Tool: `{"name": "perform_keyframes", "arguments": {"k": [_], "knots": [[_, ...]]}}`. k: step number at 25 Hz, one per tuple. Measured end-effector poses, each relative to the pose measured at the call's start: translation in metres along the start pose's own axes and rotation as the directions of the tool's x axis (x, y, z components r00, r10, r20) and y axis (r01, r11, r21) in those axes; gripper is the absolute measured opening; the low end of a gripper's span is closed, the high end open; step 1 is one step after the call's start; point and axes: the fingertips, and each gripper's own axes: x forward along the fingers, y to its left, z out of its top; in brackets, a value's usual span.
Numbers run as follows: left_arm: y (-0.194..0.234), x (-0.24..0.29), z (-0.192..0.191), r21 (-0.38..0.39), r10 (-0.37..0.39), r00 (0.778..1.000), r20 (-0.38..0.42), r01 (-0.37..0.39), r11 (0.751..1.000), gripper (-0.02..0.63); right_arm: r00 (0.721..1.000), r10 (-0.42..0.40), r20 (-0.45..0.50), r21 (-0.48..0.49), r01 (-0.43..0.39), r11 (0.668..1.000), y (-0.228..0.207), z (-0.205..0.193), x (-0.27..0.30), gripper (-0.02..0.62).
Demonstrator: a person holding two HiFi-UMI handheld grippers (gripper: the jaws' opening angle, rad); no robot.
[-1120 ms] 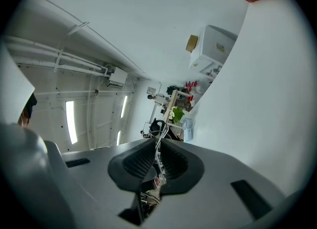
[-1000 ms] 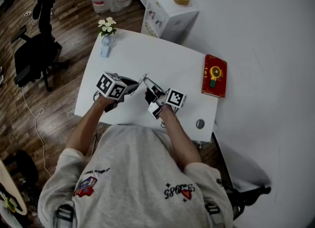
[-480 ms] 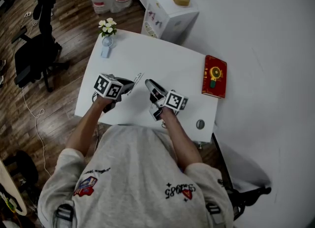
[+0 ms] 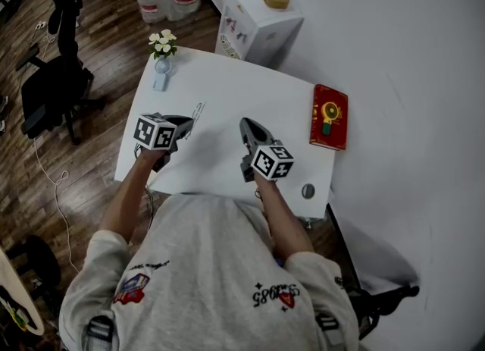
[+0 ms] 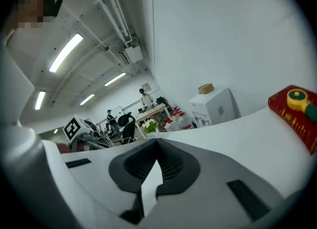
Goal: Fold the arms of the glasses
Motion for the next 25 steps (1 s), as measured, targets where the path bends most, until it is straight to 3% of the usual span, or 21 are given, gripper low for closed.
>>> {"name": "perform_keyframes", "arguments": {"k": [4, 12, 25], "knots": [[0.012, -0.007, 0.008, 0.009, 0.05, 0.998, 0.034, -0.051, 0.999, 0.014, 0.998, -0.055, -0.006, -0.124, 0.054, 0.991, -0.005, 0.012, 0.0, 0.002], [0.017, -0.02, 0.029, 0.005, 0.071, 0.993, 0.099, -0.072, 0.997, 0.014, 0.988, -0.086, 0.126, -0.245, 0.115, 0.963, 0.006, 0.055, -0.011, 0.002], [0.017, -0.02, 0.027, -0.016, 0.065, 0.992, 0.109, -0.064, 0.998, 0.014, 0.987, -0.093, 0.134, -0.252, 0.124, 0.96, 0.011, 0.06, -0.012, 0.002]]}}
